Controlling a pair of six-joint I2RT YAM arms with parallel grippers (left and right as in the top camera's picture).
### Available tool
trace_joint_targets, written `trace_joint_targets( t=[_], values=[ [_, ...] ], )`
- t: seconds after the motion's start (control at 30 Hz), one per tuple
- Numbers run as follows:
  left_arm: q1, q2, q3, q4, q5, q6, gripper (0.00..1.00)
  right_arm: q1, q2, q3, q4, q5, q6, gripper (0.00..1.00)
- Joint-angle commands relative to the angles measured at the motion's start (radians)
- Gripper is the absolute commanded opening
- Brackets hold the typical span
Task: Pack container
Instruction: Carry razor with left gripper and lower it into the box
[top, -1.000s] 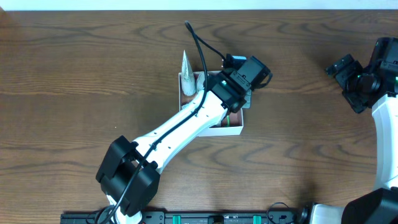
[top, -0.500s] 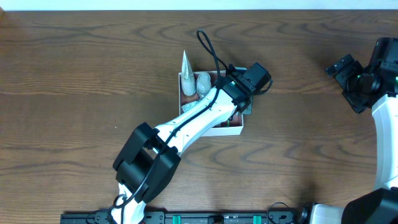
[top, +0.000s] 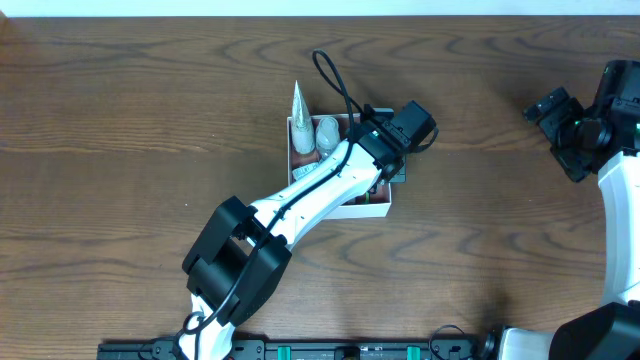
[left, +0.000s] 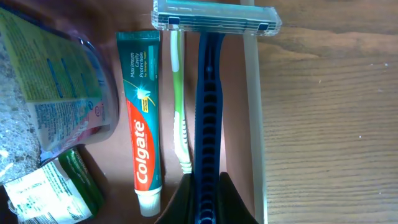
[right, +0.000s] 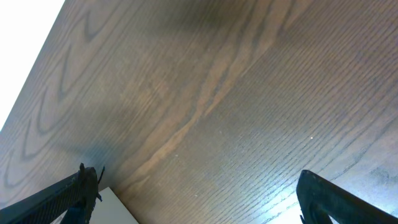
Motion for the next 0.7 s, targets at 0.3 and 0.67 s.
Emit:
trace_joint_targets(
  t=[0.3, 0.67],
  values=[
    [0.002, 0.034, -0.004, 0.014, 0.003, -0.071, 0.06, -0.005, -0.011, 0.001, -0.001, 0.003, -0.013, 0.99],
    [0.003, 0.055, -0.004, 0.027, 0.003, -0.098, 0.06, -0.005, -0.011, 0.001, -0.001, 0.003, -0.013, 0.99]
  ],
)
